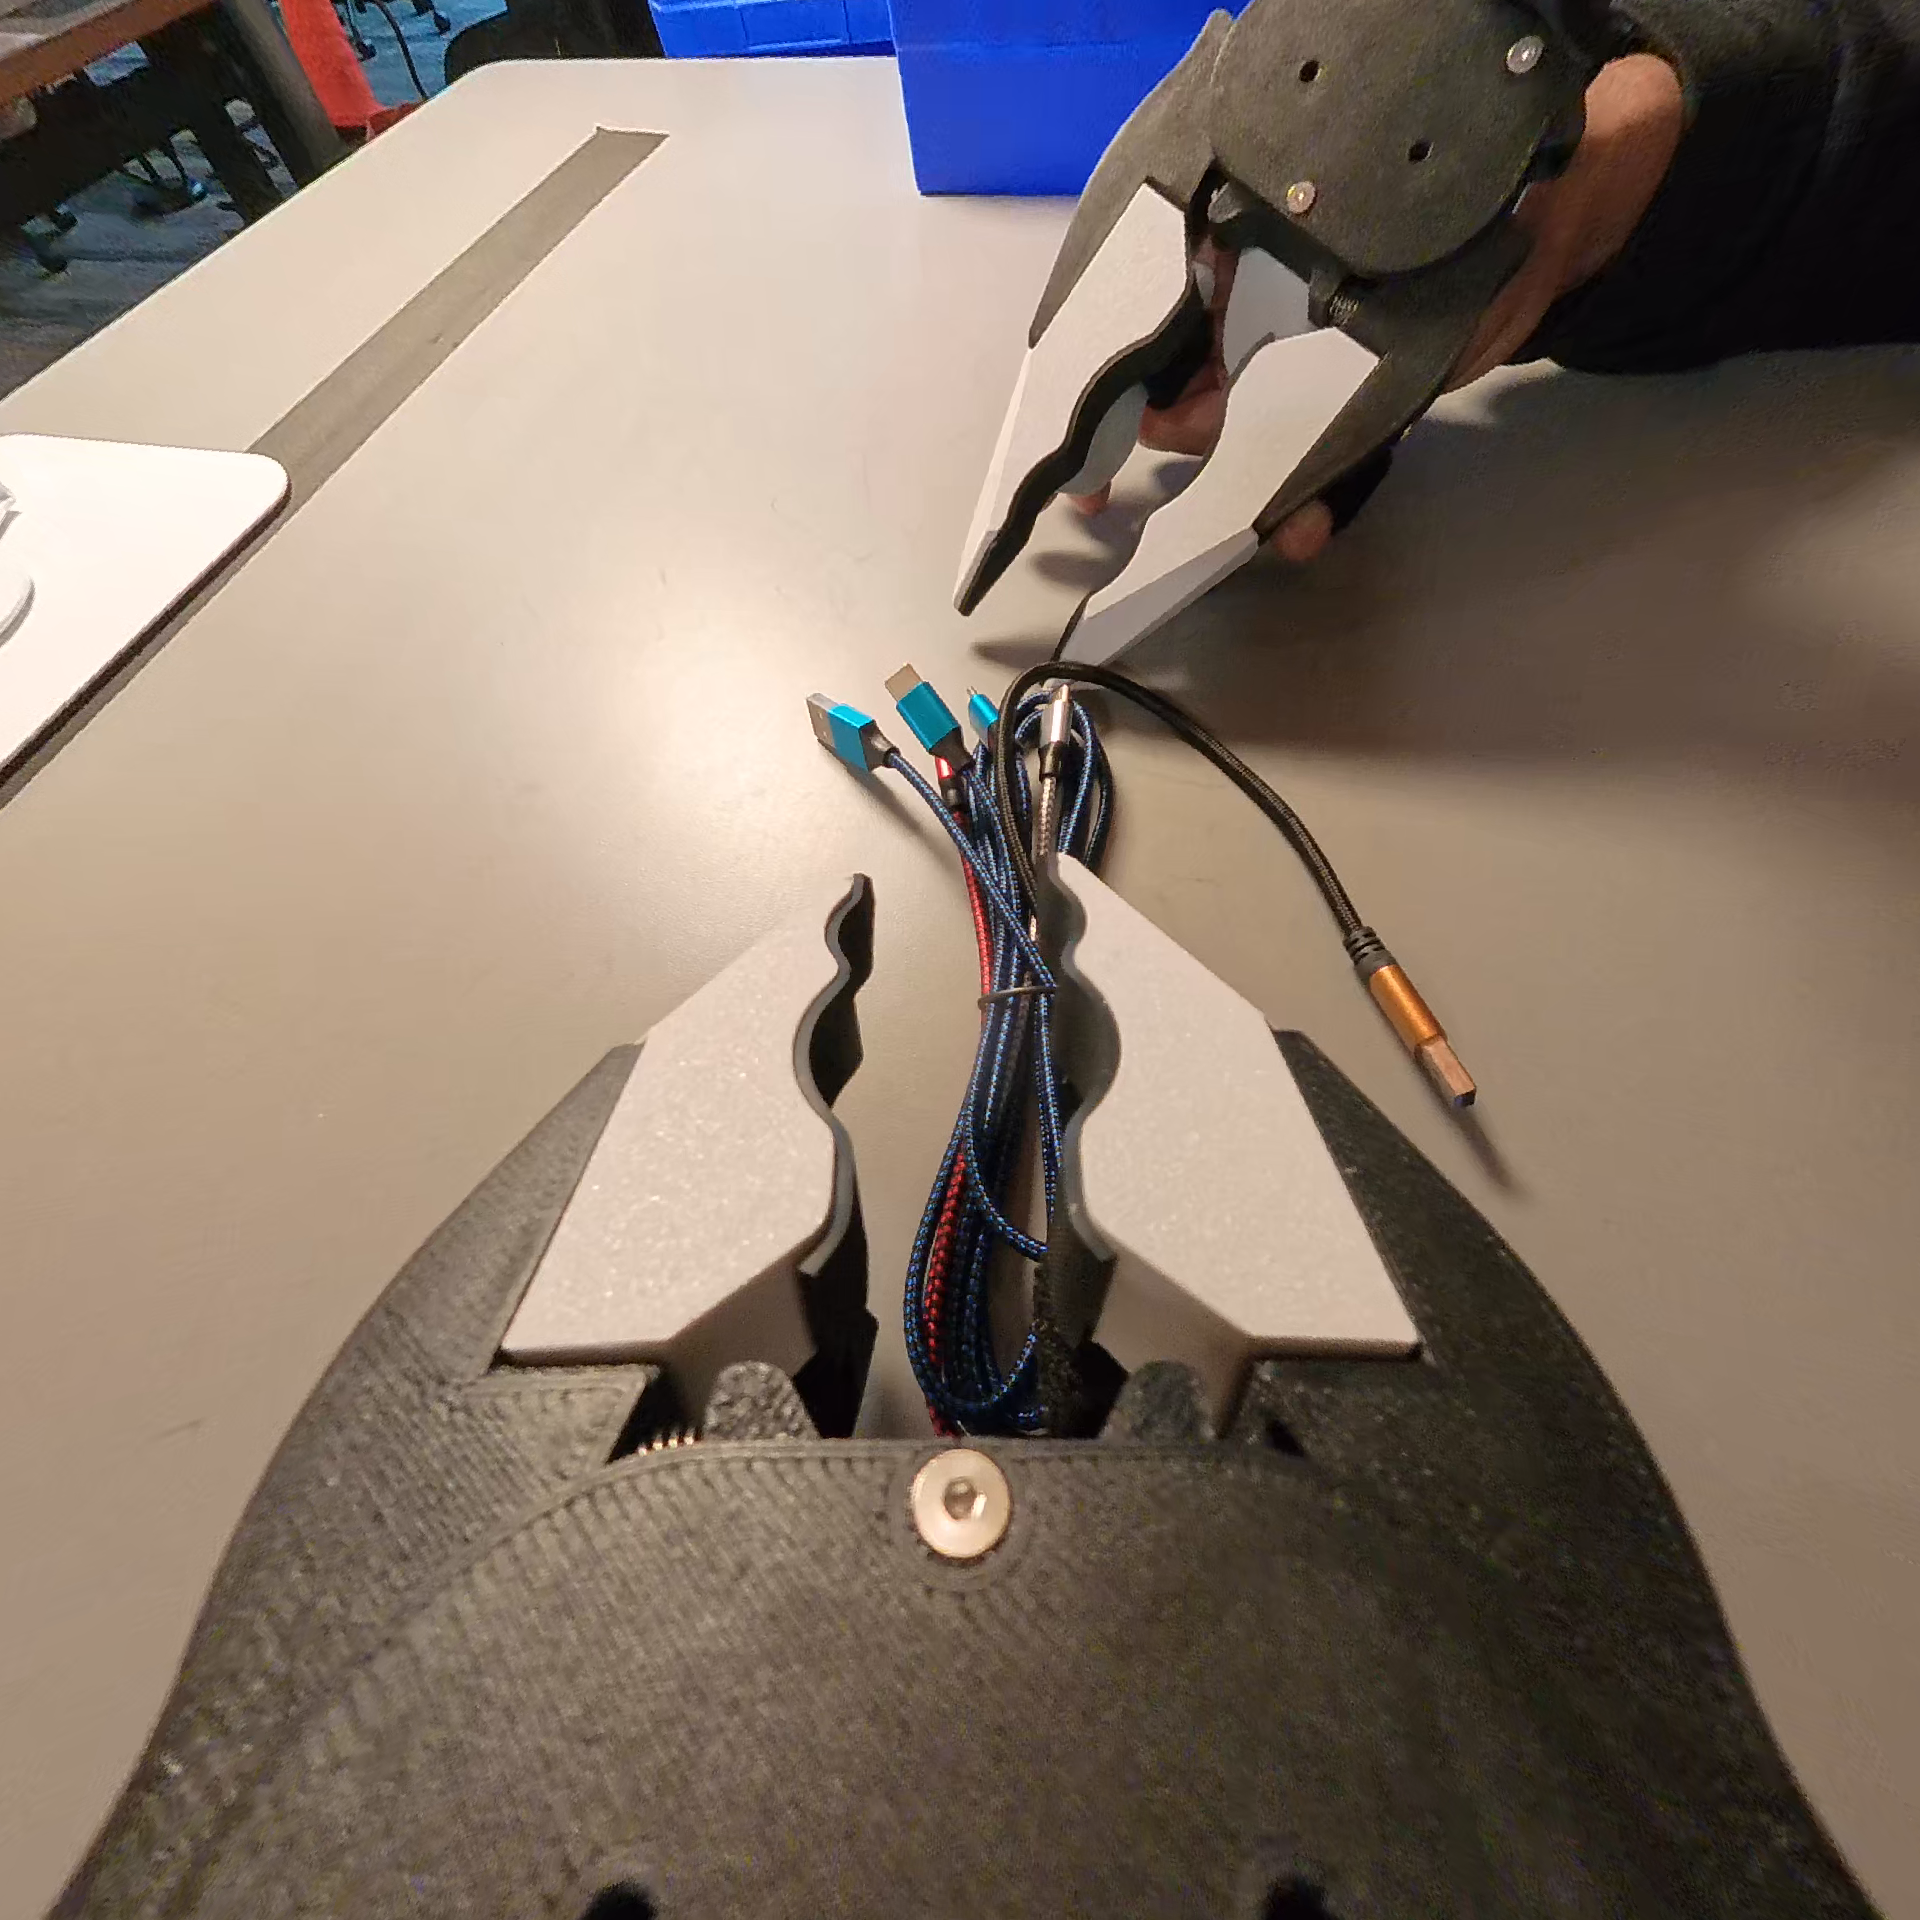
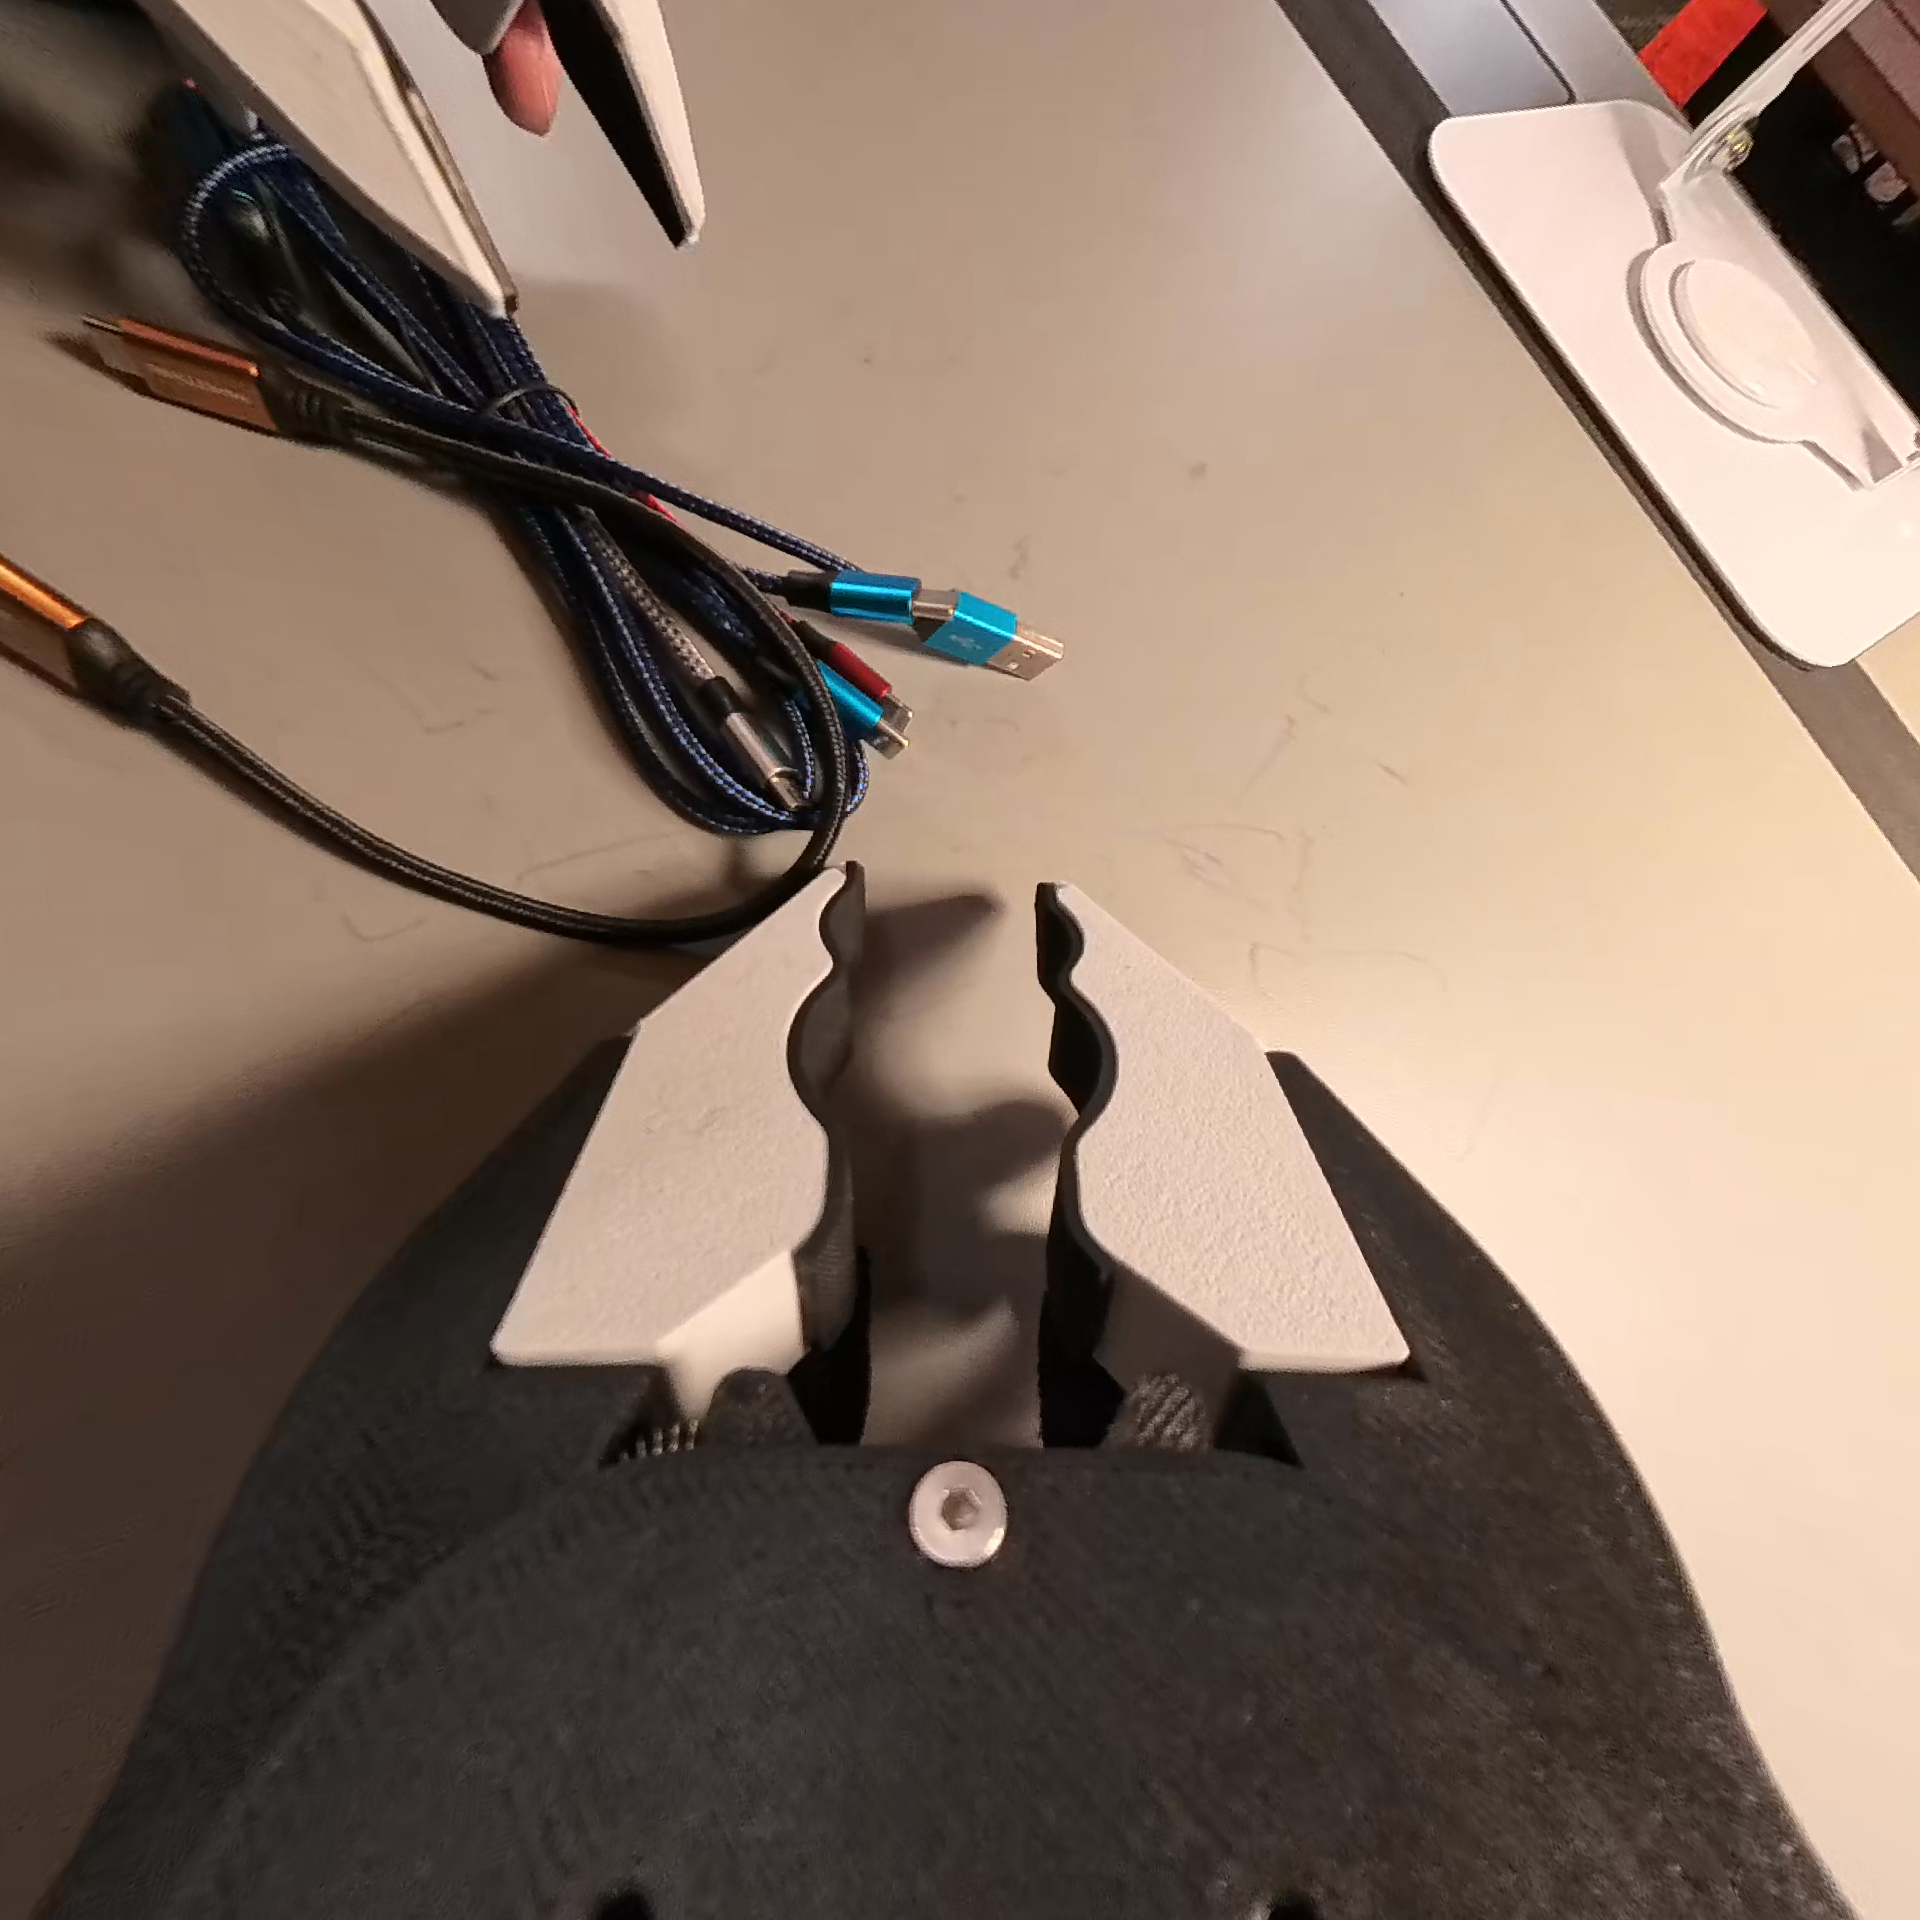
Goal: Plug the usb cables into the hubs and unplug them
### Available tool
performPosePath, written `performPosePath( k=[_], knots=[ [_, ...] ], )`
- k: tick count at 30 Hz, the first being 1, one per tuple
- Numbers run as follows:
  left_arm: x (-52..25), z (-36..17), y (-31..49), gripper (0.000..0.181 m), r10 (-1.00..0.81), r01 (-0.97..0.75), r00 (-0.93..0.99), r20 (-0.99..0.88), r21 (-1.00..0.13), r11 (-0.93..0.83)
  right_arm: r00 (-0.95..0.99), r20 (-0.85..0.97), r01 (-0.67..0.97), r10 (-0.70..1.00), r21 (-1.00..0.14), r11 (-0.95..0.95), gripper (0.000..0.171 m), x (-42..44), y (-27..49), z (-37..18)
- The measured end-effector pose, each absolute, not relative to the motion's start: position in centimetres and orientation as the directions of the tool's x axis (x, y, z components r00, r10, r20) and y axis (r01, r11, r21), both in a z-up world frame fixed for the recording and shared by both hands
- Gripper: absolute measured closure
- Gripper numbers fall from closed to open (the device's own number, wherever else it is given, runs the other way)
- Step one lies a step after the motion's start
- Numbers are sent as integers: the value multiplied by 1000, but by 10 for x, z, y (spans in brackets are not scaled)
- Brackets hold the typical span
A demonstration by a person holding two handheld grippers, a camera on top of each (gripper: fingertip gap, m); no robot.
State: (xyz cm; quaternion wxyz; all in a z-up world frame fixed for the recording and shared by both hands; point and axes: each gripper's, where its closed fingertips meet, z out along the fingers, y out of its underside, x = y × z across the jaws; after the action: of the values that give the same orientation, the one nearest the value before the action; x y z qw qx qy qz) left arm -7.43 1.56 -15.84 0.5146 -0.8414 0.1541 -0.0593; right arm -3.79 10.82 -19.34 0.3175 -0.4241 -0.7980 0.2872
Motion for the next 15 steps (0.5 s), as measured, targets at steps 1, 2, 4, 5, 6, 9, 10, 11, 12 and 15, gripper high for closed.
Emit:
performPosePath(
  k=[1,2,4,5,6,9,10,11,12,15],
  knots=[
    [-74,-159,16,146,-322,-204,945,-63,-883,-424,-440,265,493,858,-727,478,138,-38,108,-194],
    [-73,-160,16,146,-324,-209,944,-67,-880,-426,-441,267,492,857,-727,480,139,-38,108,-194],
    [-72,-161,15,146,-329,-221,941,-76,-875,-430,-443,264,493,857,-727,479,139,-38,108,-194],
    [-72,-162,15,146,-332,-226,940,-80,-873,-431,-444,260,494,858,-727,476,139,-38,108,-194],
    [-72,-162,16,146,-332,-229,940,-83,-872,-432,-446,255,496,858,-728,473,139,-37,107,-194],
    [-72,-162,16,146,-332,-231,940,-84,-871,-434,-451,245,498,858,-729,470,139,-37,107,-194],
    [-72,-162,16,146,-331,-229,940,-83,-872,-433,-453,243,497,858,-729,470,139,-37,106,-194],
    [-72,-162,16,146,-330,-228,940,-82,-873,-431,-454,243,497,857,-729,470,139,-37,106,-194],
    [-72,-161,16,146,-329,-227,941,-83,-875,-428,-454,241,498,858,-730,469,139,-37,106,-194],
    [-72,-161,15,146,-327,-230,941,-87,-874,-429,-456,237,499,858,-730,467,139,-37,106,-194]
  ],
)
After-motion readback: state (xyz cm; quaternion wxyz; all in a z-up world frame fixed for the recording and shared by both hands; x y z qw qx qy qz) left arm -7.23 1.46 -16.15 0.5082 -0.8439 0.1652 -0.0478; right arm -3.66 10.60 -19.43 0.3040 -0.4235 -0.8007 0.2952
